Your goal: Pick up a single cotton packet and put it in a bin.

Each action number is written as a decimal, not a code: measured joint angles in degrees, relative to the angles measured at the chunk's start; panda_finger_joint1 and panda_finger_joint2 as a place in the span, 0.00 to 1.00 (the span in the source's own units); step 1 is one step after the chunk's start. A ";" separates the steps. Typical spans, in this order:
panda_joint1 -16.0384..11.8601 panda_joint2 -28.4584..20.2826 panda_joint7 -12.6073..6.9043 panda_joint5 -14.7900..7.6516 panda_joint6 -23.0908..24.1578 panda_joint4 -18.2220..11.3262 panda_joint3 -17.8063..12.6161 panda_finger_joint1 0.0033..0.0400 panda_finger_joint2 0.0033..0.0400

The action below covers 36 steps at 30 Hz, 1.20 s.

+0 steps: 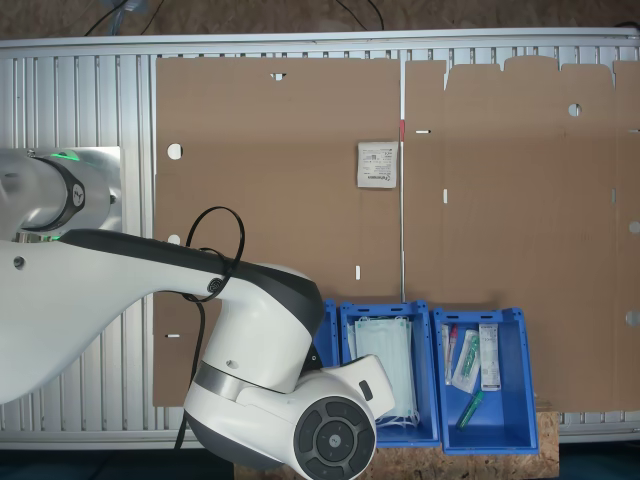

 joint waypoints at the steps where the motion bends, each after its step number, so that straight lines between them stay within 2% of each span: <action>1: 0.00 0.00 0.00 0.00 0.00 0.00 0.00 1.00 1.00; 36: 0.54 -0.88 0.00 0.00 -0.40 0.01 0.59 1.00 1.00</action>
